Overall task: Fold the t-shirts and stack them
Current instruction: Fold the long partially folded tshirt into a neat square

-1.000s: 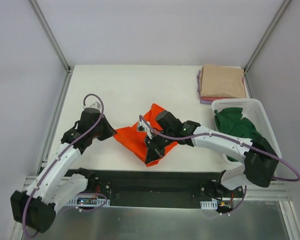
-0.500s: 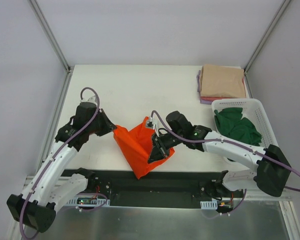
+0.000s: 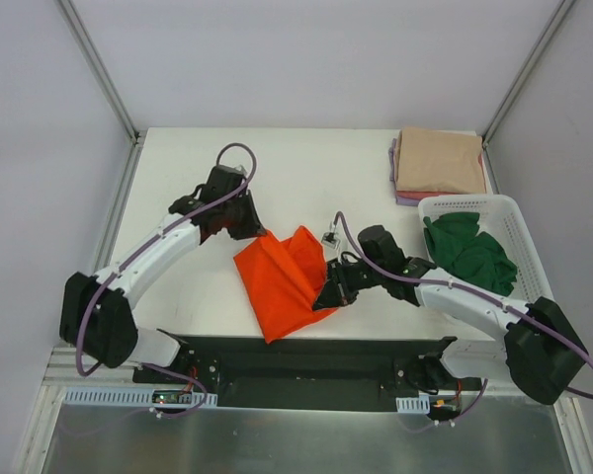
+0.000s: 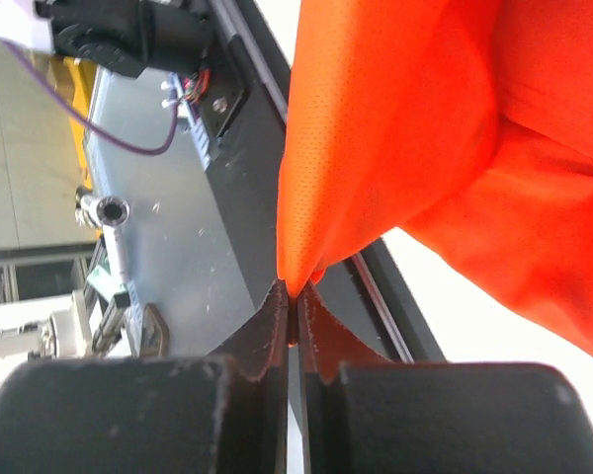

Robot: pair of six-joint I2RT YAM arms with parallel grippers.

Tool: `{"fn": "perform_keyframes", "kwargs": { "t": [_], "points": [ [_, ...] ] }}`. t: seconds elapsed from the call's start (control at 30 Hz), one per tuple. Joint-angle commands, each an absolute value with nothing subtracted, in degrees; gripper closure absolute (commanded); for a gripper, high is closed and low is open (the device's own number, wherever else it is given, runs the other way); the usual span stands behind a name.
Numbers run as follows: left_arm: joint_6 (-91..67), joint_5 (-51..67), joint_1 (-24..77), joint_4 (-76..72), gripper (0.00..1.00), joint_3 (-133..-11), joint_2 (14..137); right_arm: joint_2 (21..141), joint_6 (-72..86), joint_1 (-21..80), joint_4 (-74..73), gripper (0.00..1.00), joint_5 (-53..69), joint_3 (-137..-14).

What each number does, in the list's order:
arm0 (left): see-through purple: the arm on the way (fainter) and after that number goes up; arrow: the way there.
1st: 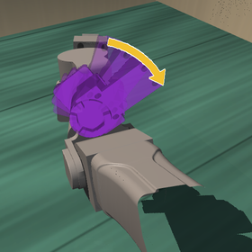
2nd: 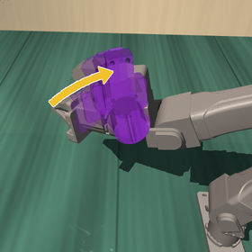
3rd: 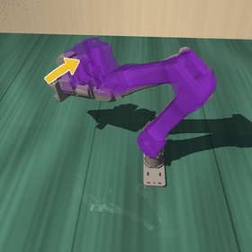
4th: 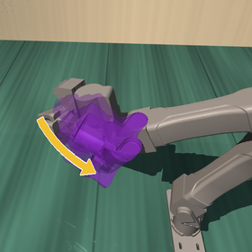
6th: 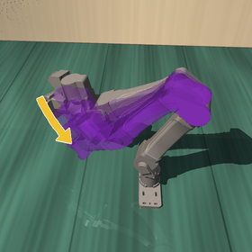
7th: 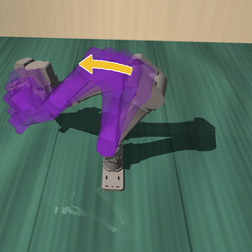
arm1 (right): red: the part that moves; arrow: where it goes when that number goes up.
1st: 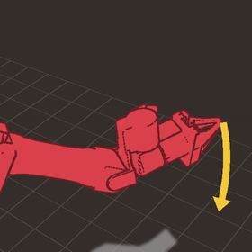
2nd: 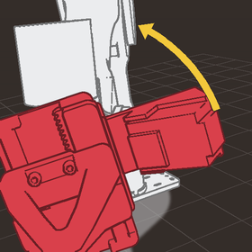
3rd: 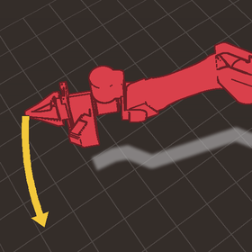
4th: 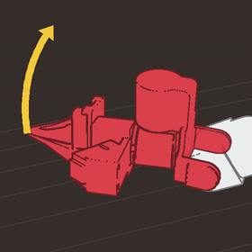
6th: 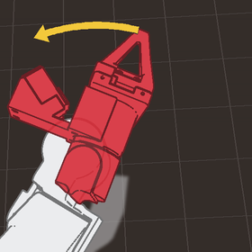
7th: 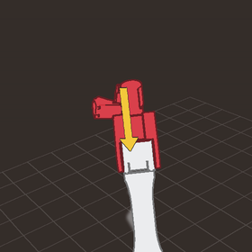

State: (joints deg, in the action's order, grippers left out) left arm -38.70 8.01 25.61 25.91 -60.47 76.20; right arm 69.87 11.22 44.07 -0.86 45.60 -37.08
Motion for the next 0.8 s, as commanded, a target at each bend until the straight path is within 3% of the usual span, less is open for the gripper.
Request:
{"fn": "perform_keyframes", "kwargs": {
  "t": [0.0,0.2,0.77],
  "points": [
    [-36.5,5.3,26.3,22.5,1.00,-67.9,84.3,67.9,15.3,41.1,3.0,1.00,42.6,-33.6],
    [-35.9,6.4,27.4,22.5,1.00,-76.4,95.8,68.6,17.6,35.8,4.6,1.00,35.6,-30.6],
    [-32.8,14.4,29.7,22.6,1.00,-94.4,117.7,75.1,20.7,29.2,8.6,0.97,33.4,-26.0]
  ]
}}
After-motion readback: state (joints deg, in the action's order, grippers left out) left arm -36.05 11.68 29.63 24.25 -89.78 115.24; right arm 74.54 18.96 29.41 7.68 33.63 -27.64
